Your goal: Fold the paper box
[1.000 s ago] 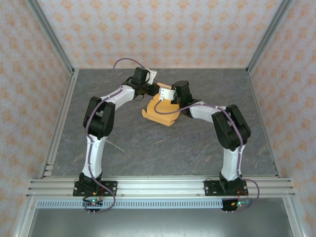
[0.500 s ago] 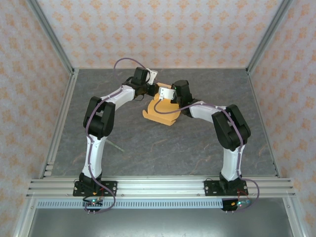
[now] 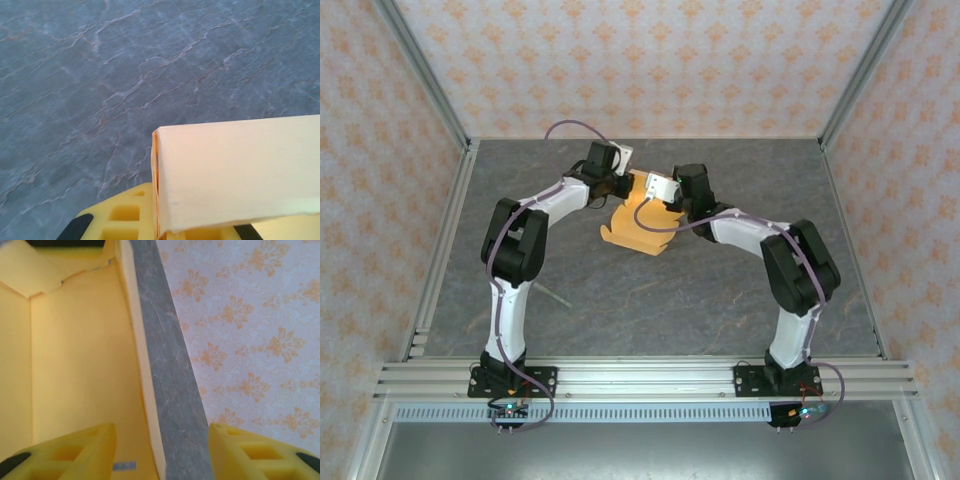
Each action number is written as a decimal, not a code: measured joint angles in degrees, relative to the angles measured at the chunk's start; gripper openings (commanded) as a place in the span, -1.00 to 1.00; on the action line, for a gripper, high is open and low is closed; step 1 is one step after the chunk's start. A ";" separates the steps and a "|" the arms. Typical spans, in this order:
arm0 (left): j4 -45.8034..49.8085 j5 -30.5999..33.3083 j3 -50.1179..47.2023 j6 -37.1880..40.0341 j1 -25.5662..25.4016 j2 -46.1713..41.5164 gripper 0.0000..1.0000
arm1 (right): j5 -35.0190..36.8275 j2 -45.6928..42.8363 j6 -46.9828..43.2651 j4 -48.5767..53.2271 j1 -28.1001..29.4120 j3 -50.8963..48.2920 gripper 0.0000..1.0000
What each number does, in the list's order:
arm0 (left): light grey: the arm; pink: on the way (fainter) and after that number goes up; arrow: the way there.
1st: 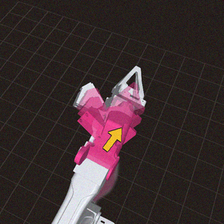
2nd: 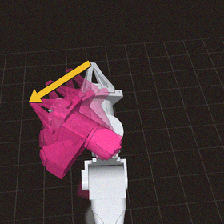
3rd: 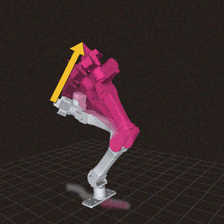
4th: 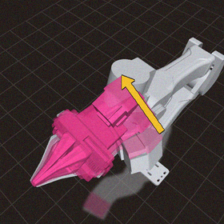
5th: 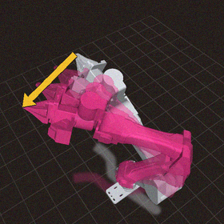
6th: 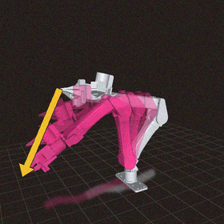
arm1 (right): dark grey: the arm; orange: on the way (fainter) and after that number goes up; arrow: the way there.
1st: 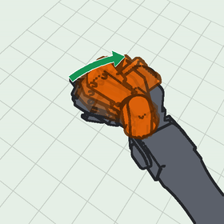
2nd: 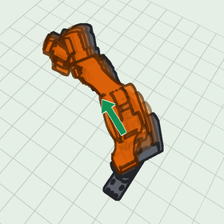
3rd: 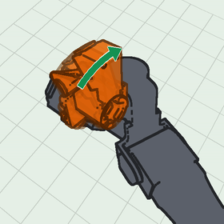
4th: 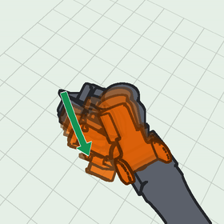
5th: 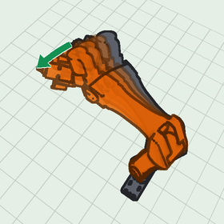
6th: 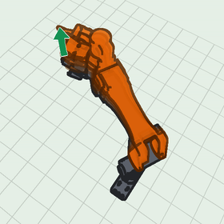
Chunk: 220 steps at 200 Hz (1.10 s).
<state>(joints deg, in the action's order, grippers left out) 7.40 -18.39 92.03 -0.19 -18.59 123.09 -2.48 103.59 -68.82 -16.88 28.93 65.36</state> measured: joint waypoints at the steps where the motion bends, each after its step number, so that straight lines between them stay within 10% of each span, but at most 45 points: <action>1: 0.07 0.13 -0.04 -0.02 0.00 -0.07 -1.00 | -0.07 -0.22 0.52 0.13 0.02 -0.07 0.32; 58: 1.18 7.52 -7.61 -4.17 -0.04 -6.69 -1.00 | -6.43 -14.36 32.06 13.03 2.01 2.40 0.39; 124: -4.83 10.47 -13.97 -9.46 -0.15 -9.07 -1.00 | -8.87 -6.34 72.91 33.66 1.75 22.67 0.37; 220: -8.17 14.19 -16.76 -10.88 -1.97 -10.95 -1.00 | -15.58 10.32 92.02 42.21 -2.60 31.56 0.18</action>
<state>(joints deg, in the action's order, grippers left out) -0.78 -4.21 75.26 -11.07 -20.56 112.14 -18.06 113.91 23.20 25.32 26.33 96.92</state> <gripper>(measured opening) 0.079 0.614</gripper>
